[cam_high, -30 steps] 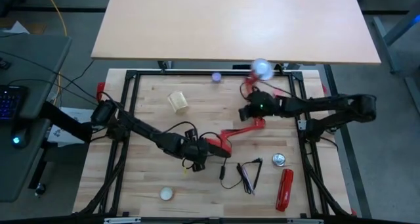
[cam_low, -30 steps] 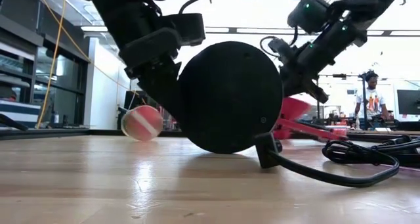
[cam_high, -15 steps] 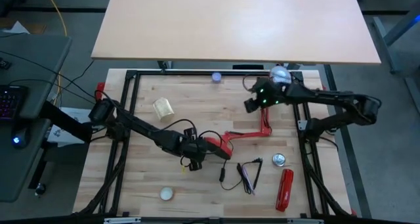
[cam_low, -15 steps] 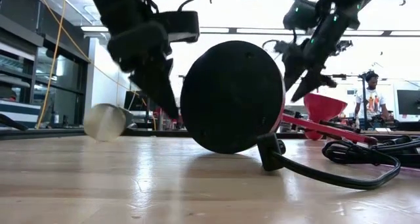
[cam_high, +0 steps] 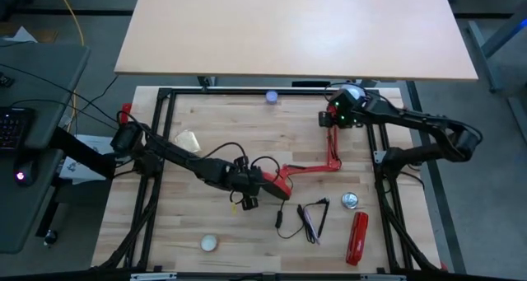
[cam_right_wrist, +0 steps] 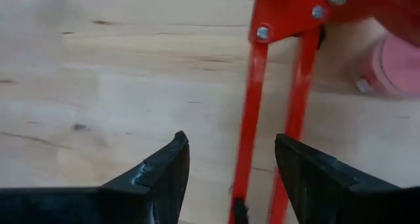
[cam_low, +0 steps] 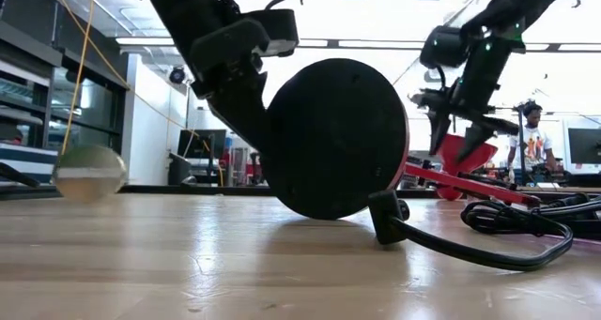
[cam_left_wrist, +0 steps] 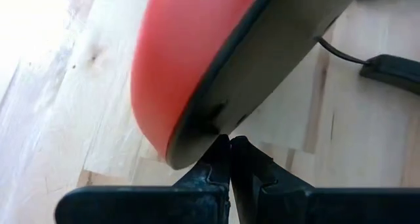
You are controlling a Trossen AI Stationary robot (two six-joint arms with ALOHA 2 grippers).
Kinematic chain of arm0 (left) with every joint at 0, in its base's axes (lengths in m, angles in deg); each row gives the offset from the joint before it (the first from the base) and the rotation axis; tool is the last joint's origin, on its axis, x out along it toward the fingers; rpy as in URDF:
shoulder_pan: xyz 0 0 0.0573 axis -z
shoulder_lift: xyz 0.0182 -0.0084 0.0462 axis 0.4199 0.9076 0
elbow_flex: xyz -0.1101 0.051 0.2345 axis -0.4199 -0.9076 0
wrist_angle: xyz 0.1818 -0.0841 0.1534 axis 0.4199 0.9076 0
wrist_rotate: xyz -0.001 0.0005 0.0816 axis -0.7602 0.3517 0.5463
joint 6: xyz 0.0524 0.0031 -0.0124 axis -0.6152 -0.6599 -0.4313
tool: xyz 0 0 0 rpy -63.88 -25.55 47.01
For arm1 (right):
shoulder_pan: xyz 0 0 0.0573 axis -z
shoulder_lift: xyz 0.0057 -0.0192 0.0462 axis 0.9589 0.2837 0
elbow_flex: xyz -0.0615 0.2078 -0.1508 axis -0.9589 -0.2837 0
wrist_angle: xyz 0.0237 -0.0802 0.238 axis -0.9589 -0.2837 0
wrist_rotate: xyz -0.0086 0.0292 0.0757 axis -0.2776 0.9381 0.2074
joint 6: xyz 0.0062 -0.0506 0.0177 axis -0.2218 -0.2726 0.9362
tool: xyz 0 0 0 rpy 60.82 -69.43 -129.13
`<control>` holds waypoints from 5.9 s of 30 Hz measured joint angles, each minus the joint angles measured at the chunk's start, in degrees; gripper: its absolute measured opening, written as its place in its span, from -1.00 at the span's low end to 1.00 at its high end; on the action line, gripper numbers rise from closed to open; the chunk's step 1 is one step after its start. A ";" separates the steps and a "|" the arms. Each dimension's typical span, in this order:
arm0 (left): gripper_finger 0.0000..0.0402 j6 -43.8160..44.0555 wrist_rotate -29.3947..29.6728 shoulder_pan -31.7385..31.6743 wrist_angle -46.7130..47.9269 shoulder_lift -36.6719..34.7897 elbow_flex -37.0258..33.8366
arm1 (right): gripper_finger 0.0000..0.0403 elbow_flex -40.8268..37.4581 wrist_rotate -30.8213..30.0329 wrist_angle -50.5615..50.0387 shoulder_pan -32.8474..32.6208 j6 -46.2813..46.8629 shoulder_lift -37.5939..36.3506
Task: Screw lightbulb
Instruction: Remove the white lightbulb from the desk lamp
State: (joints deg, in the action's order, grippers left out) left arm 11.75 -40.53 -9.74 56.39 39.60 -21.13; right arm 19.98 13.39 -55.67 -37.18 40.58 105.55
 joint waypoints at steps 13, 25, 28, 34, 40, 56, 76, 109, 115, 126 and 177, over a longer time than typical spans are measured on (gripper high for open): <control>-1.00 0.48 -0.22 -0.19 -0.42 0.00 0.00 | 0.08 0.07 0.92 5.15 2.32 -3.03 10.06; -1.00 -2.88 -1.93 -5.55 0.00 -0.07 -0.03 | -0.74 -0.01 -0.06 10.42 1.47 -2.70 13.37; -1.00 -5.30 -3.09 -7.58 -2.20 0.22 -0.11 | -0.87 -0.01 0.16 10.92 0.24 -3.06 13.32; -1.00 -7.04 -4.82 -11.25 -3.85 1.95 -0.11 | -0.86 -0.10 0.00 10.50 -3.48 -4.32 13.29; -1.00 -6.99 -5.16 -13.65 -4.92 3.74 -0.01 | -0.86 -0.10 0.00 10.81 -8.55 -5.21 13.26; -1.00 -6.17 -5.93 -21.00 -7.98 4.35 0.00 | -0.87 -0.10 1.62 12.47 -25.99 -0.71 13.27; -1.00 -6.65 -7.48 -24.65 -10.15 4.28 -0.02 | -0.21 -0.06 3.46 13.30 -31.49 4.01 13.21; -1.00 -16.27 -4.88 -24.54 1.18 2.91 0.15 | 0.24 6.68 -3.39 1.29 -30.25 7.65 13.07; -1.00 -20.06 -1.05 -23.90 2.36 -1.44 0.11 | 0.24 6.78 -0.32 8.64 -28.62 1.01 13.07; -1.00 -19.98 5.58 -23.01 5.60 -12.83 0.07 | 0.24 6.00 -0.80 8.05 -27.98 -0.36 13.12; -1.00 24.30 5.72 -1.62 -14.66 -13.70 -18.49 | 0.04 0.37 -1.07 -16.79 6.92 15.55 -4.54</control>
State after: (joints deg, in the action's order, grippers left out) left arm 36.05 -34.81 -11.36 41.73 25.90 -39.62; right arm 20.35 12.32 -72.45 -30.26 56.13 101.01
